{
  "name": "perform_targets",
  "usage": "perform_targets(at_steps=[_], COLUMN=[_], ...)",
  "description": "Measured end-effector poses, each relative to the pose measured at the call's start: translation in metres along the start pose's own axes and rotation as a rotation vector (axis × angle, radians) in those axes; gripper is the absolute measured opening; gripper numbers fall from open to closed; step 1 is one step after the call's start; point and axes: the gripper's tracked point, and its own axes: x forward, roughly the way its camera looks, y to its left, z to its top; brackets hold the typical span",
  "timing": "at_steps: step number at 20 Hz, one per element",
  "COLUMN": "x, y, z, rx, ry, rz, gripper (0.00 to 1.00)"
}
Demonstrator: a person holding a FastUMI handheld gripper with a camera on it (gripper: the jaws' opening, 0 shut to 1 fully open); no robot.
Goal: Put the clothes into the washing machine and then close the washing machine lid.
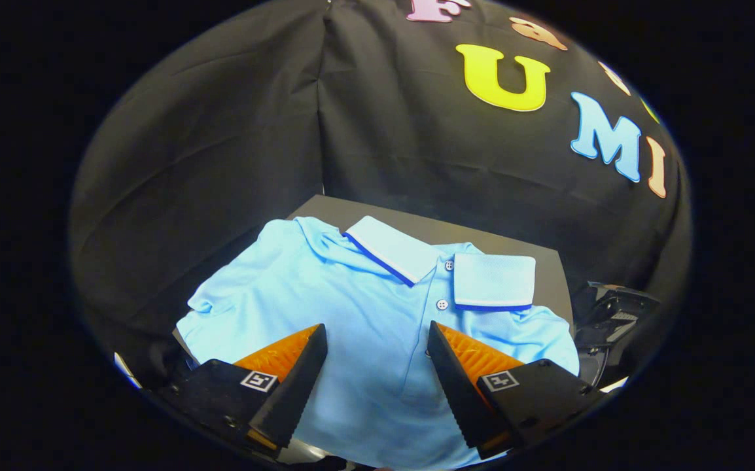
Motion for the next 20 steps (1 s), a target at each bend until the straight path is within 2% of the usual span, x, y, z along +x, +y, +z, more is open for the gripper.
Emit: perform_targets(at_steps=[1,3,6,8,9,10,11,13,16,20], x=[0.000,0.002,0.006,0.005,0.007,0.010,0.011,0.006,-0.007,-0.030], y=[0.000,0.000,-0.008,-0.009,-0.006,-0.005,-0.006,-0.004,0.000,-0.007], z=[0.001,0.000,0.006,0.006,0.007,0.009,0.002,0.011,0.026,0.039], rx=[-0.015,0.001,-0.050,-0.093,-0.130,-0.158,-0.141,-0.102,0.025,0.026], ry=[0.016,0.039,0.022,0.017,0.012,-0.012,-0.018,-0.058,-0.156,-0.236], rz=[-0.004,-0.012,-0.051,-0.078,-0.083,-0.090,-0.096,-0.092,-0.044,-0.021], gripper=[0.96,0.78,0.52,0.22,0.17,0.17,0.02,0.02,0.02,0.01])
